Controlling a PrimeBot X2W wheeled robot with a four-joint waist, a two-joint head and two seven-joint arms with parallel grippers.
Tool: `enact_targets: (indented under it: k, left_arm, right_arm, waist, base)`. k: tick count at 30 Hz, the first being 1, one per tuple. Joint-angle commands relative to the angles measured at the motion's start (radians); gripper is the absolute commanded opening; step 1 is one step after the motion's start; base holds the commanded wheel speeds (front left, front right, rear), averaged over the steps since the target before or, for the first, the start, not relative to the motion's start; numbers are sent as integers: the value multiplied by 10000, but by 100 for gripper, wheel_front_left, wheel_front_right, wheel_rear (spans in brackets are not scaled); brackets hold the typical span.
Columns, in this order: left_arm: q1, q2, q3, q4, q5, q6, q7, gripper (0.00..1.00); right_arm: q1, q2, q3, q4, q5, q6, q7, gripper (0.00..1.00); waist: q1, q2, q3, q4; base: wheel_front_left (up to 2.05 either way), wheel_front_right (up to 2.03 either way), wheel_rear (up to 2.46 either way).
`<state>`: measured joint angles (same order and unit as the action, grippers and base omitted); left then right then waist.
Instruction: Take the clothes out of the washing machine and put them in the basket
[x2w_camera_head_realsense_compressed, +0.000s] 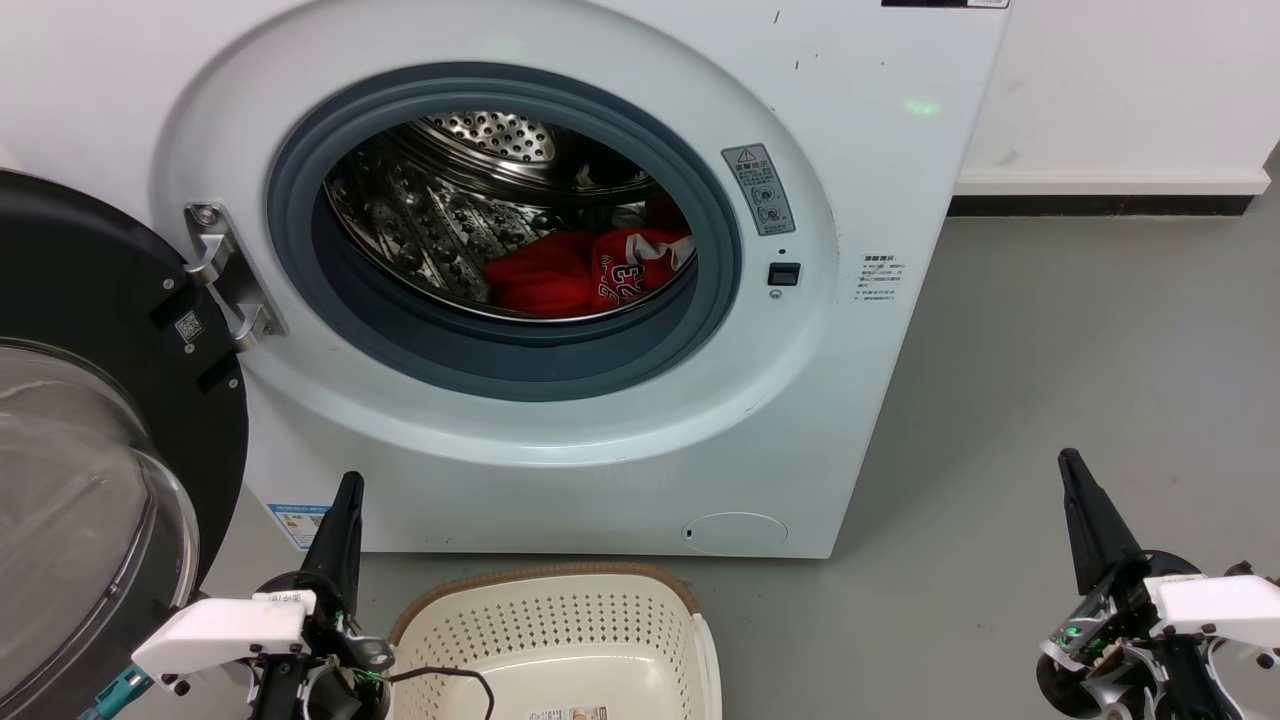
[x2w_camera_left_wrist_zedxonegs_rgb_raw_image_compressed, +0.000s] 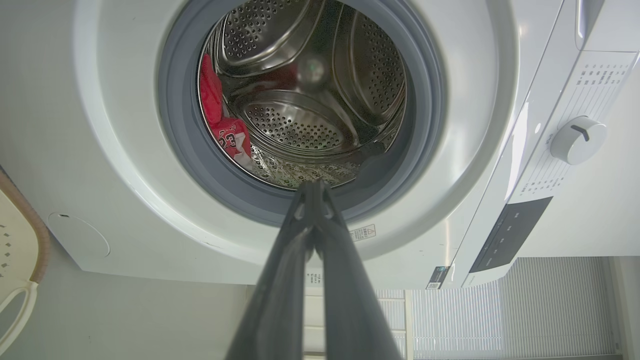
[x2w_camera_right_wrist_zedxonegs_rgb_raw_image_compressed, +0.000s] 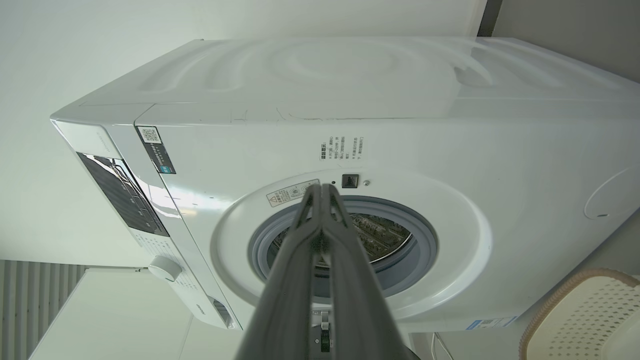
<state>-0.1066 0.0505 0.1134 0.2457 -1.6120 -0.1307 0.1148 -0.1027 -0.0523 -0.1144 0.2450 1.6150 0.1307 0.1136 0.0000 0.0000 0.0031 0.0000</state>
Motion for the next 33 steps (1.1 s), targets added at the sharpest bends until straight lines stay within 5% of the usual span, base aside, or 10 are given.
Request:
enact_targets:
  k: [1, 26, 27, 33]
  left_arm:
    - [-61, -9, 23, -3, -20, -21, 16, 0]
    - [-62, -9, 22, -3, -20, -21, 16, 0]
    - [0, 0, 0, 0, 0, 0, 0, 100]
    - [-101, -6, -396, 86, 185, 0, -354, 100]
  right_arm:
    - [-128, 31, 7, 12, -45, 0, 4, 0]
    - [-129, 32, 7, 12, -45, 0, 4, 0]
    - [0, 0, 0, 0, 0, 0, 0, 100]
    - [122, 3, 176, -163, -193, 0, -351, 100]
  waist:
    - [0, 0, 0, 0]
    - [0, 0, 0, 0]
    - [0, 0, 0, 0]
    - [0, 0, 7, -3]
  base:
    - [0, 0, 0]
    - [0, 0, 0]
    - [0, 0, 0]
    - [0, 0, 0]
